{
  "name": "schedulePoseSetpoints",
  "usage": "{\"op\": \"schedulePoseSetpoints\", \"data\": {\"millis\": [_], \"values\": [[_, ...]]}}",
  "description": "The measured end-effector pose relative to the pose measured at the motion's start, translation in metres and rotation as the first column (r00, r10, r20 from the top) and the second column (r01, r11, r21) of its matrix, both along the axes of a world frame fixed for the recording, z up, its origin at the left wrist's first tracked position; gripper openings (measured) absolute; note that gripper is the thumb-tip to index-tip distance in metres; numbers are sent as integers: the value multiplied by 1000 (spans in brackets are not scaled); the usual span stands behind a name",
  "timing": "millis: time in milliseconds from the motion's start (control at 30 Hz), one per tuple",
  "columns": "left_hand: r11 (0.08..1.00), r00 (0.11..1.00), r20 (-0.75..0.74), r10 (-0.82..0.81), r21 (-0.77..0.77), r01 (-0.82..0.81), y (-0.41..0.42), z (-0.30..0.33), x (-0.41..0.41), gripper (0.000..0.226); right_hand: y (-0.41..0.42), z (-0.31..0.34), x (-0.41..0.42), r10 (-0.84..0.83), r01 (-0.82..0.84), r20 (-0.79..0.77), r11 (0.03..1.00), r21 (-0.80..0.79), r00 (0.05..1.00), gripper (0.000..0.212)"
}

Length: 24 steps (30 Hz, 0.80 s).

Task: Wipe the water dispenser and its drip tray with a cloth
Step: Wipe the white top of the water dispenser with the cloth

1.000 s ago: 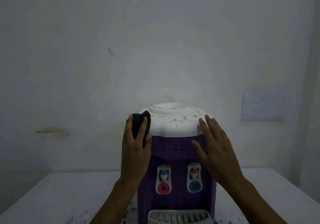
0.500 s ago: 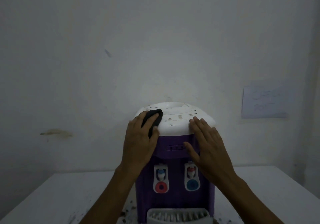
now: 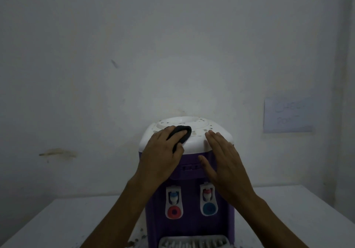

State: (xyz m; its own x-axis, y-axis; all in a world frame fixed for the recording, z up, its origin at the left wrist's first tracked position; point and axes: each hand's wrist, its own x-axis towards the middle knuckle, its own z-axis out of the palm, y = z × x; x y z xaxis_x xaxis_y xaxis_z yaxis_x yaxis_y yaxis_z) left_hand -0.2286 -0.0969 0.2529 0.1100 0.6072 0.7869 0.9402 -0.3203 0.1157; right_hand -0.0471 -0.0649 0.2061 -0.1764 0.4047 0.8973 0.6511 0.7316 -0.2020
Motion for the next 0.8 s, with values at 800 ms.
{"op": "schedulePoseSetpoints", "data": {"millis": [800], "values": [[929,991,-65,118,-346,-133,12,42,-38,44,-2,3,-20,9,-9,10,1000,-10,1000,61]]}}
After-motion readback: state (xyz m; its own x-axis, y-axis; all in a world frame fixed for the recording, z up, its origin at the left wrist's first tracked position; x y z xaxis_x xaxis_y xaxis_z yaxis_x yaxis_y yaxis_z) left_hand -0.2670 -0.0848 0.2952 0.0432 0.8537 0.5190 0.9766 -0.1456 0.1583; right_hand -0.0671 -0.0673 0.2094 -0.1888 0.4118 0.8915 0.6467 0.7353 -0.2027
